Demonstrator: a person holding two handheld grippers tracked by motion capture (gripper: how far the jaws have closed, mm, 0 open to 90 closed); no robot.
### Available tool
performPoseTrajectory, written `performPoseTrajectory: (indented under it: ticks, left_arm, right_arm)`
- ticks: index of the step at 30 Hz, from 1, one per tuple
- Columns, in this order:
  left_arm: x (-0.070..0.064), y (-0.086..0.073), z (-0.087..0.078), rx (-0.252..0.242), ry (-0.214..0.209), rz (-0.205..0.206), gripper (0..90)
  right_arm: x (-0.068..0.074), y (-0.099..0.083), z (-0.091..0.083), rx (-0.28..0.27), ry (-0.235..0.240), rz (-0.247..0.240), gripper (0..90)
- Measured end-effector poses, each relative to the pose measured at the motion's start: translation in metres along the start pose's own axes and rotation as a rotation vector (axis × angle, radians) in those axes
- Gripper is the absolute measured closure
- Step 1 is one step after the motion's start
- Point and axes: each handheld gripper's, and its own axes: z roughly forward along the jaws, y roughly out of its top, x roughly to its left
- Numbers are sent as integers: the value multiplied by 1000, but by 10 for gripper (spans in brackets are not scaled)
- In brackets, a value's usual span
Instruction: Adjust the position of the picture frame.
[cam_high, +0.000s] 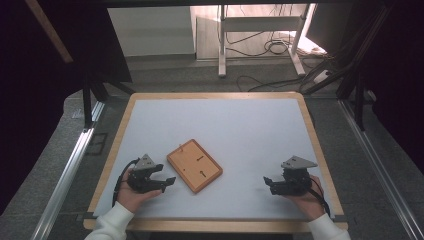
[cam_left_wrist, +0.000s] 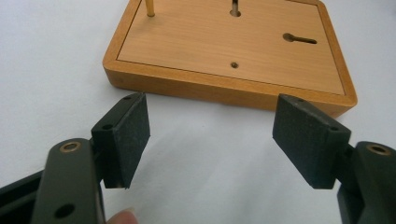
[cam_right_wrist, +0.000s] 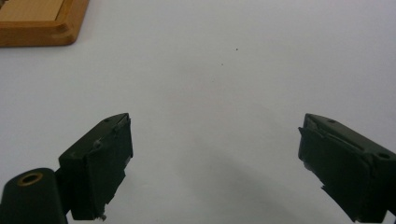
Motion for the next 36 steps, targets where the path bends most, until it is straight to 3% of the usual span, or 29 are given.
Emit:
performPoseTrajectory:
  ticks: [4, 16, 29, 33, 36]
  left_arm:
    - [2, 1, 2, 5, 2, -1, 271]
    - [0, 7, -2, -12, 6, 1, 271]
    - [4, 8, -6, -26, 3, -10, 273]
    - [4, 15, -3, -30, 40, -11, 273]
    - [3, 22, 1, -26, 40, -3, 273]
  right_arm:
    - [2, 0, -2, -20, 30, 24, 130]
    - [20, -6, -3, 9, 31, -29, 148]
    - [19, -7, -1, 24, 9, -59, 168]
    - [17, -8, -2, 19, 9, -42, 169]
    - [18, -8, -2, 21, 5, -51, 170]
